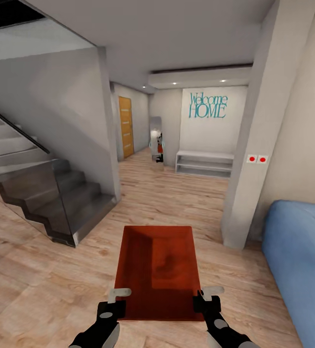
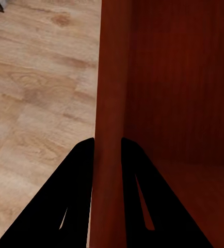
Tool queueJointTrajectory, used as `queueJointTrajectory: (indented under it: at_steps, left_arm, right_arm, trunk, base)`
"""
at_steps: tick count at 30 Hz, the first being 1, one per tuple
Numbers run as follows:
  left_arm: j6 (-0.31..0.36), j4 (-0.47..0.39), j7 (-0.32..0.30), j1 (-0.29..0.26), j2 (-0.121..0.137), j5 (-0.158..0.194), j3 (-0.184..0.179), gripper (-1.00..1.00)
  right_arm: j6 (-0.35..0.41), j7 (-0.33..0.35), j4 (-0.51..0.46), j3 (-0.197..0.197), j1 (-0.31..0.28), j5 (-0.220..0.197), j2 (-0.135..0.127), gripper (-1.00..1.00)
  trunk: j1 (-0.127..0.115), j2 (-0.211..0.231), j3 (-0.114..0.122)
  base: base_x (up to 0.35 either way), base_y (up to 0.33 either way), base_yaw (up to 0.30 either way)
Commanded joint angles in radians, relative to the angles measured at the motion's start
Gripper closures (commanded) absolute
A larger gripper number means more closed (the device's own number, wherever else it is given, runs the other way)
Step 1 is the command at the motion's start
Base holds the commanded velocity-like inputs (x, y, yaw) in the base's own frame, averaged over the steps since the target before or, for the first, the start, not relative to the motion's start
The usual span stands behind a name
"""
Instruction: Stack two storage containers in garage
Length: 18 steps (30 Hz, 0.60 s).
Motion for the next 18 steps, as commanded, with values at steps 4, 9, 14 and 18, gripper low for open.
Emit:
queueJointTrajectory:
  at_steps: [4, 9, 14, 18]
  left_arm:
    - [0.002, 0.003, 0.013, 0.0, 0.003, 0.015, -0.008, 1.0]
    - [0.0, -0.002, 0.006, 0.0, 0.007, 0.003, -0.01, 1.0]
    - [0.0, -0.001, 0.003, 0.0, 0.007, -0.023, -0.001, 1.0]
    - [0.0, 0.001, 0.002, 0.0, 0.006, -0.039, 0.005, 1.0]
  right_arm:
    - [-0.099, -0.004, -0.002, -0.003, -0.002, -0.003, -0.008, 1.0]
    - [-0.024, -0.007, 0.005, 0.01, -0.002, -0.016, 0.002, 1.0]
    - [-0.042, -0.006, 0.015, 0.066, -0.002, -0.083, 0.002, 1.0]
    - [-0.059, -0.006, 0.03, 0.139, -0.002, -0.167, 0.0, 1.0]
  trunk:
    - [0.001, -0.001, -0.002]
    - [0.001, -0.002, -0.002]
    - [0.001, -0.002, -0.002]
    - [0.001, -0.002, -0.002]
  base:
    - [0.321, 0.0, 0.001]
    - [0.129, 0.0, 0.0]
    - [0.001, 0.0, 0.0]
    - [0.087, 0.0, 0.0]
